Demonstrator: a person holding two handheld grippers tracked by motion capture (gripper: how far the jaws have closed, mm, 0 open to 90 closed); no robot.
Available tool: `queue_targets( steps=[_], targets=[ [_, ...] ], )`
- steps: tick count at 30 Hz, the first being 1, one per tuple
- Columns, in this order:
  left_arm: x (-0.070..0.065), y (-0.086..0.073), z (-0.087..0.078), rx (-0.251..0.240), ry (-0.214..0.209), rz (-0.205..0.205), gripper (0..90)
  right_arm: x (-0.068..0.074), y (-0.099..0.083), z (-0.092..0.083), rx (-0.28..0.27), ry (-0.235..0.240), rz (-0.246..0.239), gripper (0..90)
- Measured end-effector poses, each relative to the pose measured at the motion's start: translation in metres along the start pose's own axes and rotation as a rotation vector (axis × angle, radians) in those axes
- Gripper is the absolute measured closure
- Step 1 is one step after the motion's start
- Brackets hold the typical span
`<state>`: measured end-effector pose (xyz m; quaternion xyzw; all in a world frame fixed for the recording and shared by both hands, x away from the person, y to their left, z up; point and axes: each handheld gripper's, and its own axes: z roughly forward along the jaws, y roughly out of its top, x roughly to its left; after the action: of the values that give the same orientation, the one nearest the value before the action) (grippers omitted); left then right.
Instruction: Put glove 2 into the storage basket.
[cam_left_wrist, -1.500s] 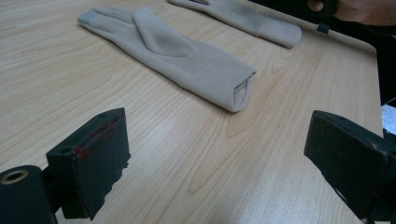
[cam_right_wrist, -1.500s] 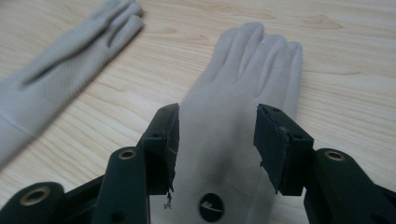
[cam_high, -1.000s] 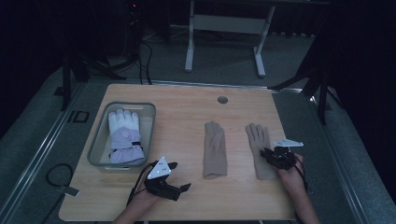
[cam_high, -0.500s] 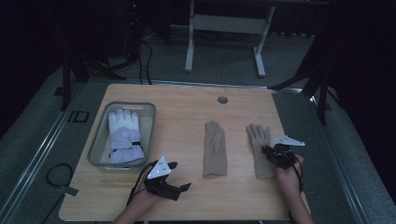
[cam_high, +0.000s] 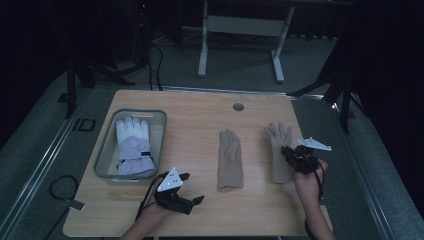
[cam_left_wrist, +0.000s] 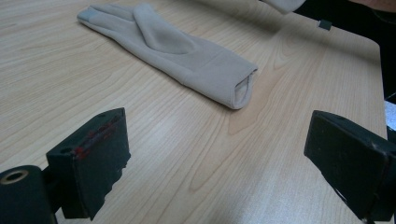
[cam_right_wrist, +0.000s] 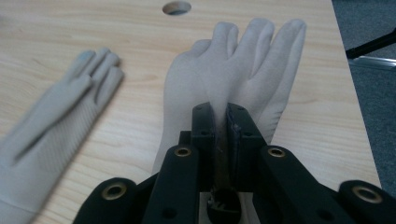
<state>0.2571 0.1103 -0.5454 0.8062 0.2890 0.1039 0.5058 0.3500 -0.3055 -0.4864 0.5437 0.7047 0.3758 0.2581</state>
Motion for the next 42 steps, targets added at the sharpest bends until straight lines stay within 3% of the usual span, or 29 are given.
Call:
queue_targets(
  steps=[18, 31, 33, 42],
  targets=[
    [0.001, 0.0, -0.003, -0.007, 0.007, 0.0, 6.7, 0.058, 0.026, -0.007, -0.046, 0.049, 0.022, 82.7],
    [0.001, 0.0, -0.004, -0.007, 0.008, 0.006, 6.7, 0.106, 0.025, 0.012, -0.021, 0.112, 0.016, 82.7],
    [0.001, 0.0, -0.004, -0.009, 0.006, 0.005, 6.7, 0.115, 0.026, 0.015, -0.023, 0.111, 0.003, 82.6],
    [0.0, 0.001, -0.006, -0.016, 0.004, 0.007, 6.7, 0.138, 0.022, 0.032, -0.008, 0.116, 0.031, 82.6]
  ],
)
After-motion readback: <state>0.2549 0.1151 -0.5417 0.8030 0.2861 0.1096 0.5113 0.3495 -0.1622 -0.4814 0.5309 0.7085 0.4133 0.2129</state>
